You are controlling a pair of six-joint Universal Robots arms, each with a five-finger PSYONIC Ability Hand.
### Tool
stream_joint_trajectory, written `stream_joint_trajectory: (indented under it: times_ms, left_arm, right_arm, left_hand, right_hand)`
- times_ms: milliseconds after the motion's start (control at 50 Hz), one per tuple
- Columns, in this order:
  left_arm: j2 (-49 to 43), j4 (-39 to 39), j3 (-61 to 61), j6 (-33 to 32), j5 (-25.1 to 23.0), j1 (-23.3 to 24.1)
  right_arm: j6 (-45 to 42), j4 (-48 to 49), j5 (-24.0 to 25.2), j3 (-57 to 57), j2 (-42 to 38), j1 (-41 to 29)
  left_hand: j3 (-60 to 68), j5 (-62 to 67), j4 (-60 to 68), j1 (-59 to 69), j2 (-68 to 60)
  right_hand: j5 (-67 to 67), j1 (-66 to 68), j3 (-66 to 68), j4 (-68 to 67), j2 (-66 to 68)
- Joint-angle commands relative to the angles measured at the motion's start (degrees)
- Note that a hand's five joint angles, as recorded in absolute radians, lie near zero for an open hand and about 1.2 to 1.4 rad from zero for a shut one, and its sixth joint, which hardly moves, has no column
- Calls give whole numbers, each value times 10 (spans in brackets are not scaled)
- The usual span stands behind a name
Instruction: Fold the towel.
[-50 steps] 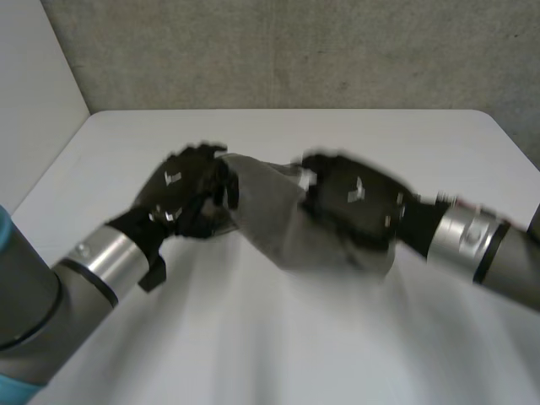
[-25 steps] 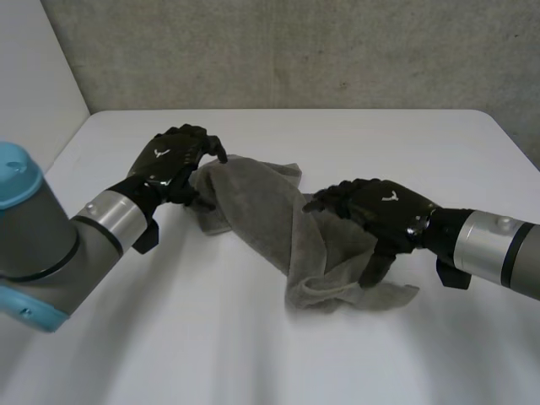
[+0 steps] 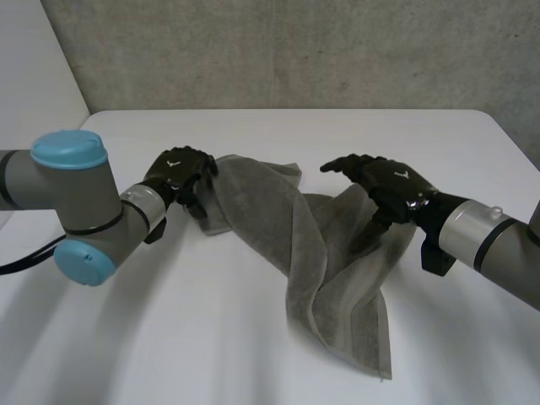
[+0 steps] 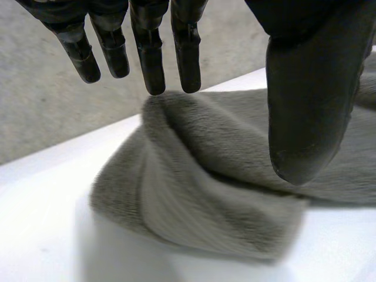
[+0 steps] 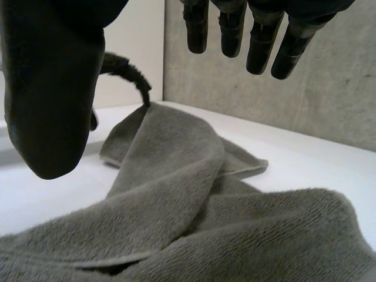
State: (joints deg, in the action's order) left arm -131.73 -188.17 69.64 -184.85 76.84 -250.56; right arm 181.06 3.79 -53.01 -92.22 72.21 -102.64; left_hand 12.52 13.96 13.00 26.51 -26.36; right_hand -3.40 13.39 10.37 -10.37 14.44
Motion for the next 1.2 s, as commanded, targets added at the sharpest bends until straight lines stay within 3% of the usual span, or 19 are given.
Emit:
stream_joint_trajectory:
  times_ms: [20,480,580,620,640,680,700,820,1000,1200]
  left_arm:
    - [-27,-62,-26,-13,27,-1]
    - [-113,-74,-119,-24,34,0]
    - [-124,-66,-132,-40,33,2]
    - [-128,-61,-135,-53,33,3]
    - [-128,-61,-135,-53,33,3]
    - [-121,-59,-128,-61,34,6]
    - [-121,-59,-128,-61,34,6]
    - [-34,-60,-47,-61,37,8]
    - [166,-60,221,-66,32,4]
    - [310,-60,430,-144,32,-39]
  right_arm:
    - [-35,-2,4,-10,-9,-3]
    - [-62,-1,4,-13,-23,1]
    - [-69,-1,4,-11,-25,3]
    - [-70,-1,4,-8,-33,4]
    - [-70,-1,4,-8,-33,4]
    - [-70,-1,4,-6,-36,5]
    - [-70,-1,4,-6,-36,5]
    - [-70,-2,4,-5,-36,6]
    - [-69,-2,6,-4,-35,3]
    - [-69,-4,21,-3,-34,-2]
  left_hand:
    - [-25,-8,-30,-33,32]
    - [-25,7,-30,-18,17]
    - [-25,165,-30,140,-141]
    - [-25,379,-30,354,-355]
    - [-25,381,-30,355,-357]
    - [-25,556,-30,531,-532]
    - [-25,557,-30,532,-533]
    - [-25,560,-30,535,-536]
    - [-25,560,-30,535,-536]
    - [-25,560,-30,535,-536]
  right_hand:
    - [34,-34,-4,4,-44]
    - [34,-34,-4,4,-44]
    - [34,-34,-4,4,-44]
    - [34,-34,-4,4,-44]
    - [34,-34,-4,4,-44]
    - [34,-34,-4,4,-44]
    - [34,-34,-4,4,-44]
    - [34,-34,-4,4,-44]
    - [34,-34,-4,4,-44]
    - [34,-34,-4,4,-44]
